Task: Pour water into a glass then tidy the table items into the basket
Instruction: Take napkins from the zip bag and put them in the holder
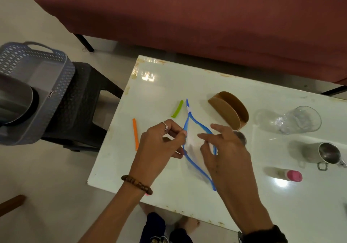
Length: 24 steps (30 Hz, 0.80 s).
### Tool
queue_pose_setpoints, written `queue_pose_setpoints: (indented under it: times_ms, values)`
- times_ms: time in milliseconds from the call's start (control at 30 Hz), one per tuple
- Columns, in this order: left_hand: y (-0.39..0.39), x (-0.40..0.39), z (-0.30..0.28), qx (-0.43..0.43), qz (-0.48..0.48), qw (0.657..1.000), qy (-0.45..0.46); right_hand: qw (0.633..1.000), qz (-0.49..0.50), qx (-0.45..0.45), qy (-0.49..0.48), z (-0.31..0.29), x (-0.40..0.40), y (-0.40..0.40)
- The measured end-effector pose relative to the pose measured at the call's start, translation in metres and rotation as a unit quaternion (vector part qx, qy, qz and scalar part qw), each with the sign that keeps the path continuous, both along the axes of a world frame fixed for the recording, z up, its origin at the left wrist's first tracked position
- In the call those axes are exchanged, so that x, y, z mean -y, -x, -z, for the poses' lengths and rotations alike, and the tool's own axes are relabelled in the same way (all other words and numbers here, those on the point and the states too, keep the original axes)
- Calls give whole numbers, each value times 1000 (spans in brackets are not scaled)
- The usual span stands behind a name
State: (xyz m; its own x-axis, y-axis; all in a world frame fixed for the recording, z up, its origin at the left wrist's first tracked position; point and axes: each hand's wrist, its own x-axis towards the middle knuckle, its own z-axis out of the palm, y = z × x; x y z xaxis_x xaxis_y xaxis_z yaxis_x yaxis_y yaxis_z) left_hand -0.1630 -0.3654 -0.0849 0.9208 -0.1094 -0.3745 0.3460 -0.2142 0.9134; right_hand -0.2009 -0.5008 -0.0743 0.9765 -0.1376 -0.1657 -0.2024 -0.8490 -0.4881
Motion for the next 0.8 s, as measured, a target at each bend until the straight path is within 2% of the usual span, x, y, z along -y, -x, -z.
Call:
queue_pose_setpoints:
  times_ms: [100, 167, 233, 300, 333, 400, 467, 533, 567, 633, 667, 733, 800]
  values:
    - [3, 1, 2, -8, 16, 999, 41, 995, -37, -95, -14, 4, -4, -3]
    - [5, -3, 7, -20, -8, 996, 81, 993, -46, -91, -55, 8, -3, -4]
    - [7, -12, 21, -29, -95, 989, 110, 987, -10, -62, -148, 9, 0, -1]
    - [9, -21, 44, -46, -175, 979, 99, 954, 18, -64, -291, 10, 4, 0]
    - [11, -24, 56, -71, -184, 977, 77, 928, 27, -71, -365, 11, 6, 1]
    - [14, -27, 78, -180, -158, 969, 67, 870, 56, -83, -484, 11, 10, -1]
    - [17, -27, 95, -321, -146, 922, 160, 831, 86, -85, -544, 11, 16, -1]
    - [21, -27, 106, -386, -130, 872, 270, 822, 96, -77, -555, 12, 23, 4]
    - [22, -28, 112, -378, -120, 872, 287, 820, 106, -79, -557, 13, 27, 5]
    - [22, -29, 123, -322, -123, 899, 271, 827, 129, -102, -538, 17, 37, 8]
    - [20, -32, 125, -295, -143, 910, 256, 850, 131, -113, -498, 21, 42, 9]
    - [16, -40, 125, -251, -183, 919, 241, 918, 101, -150, -353, 31, 47, 11]
    - [10, -50, 123, -221, -191, 929, 226, 956, 58, -170, -232, 39, 46, 16]
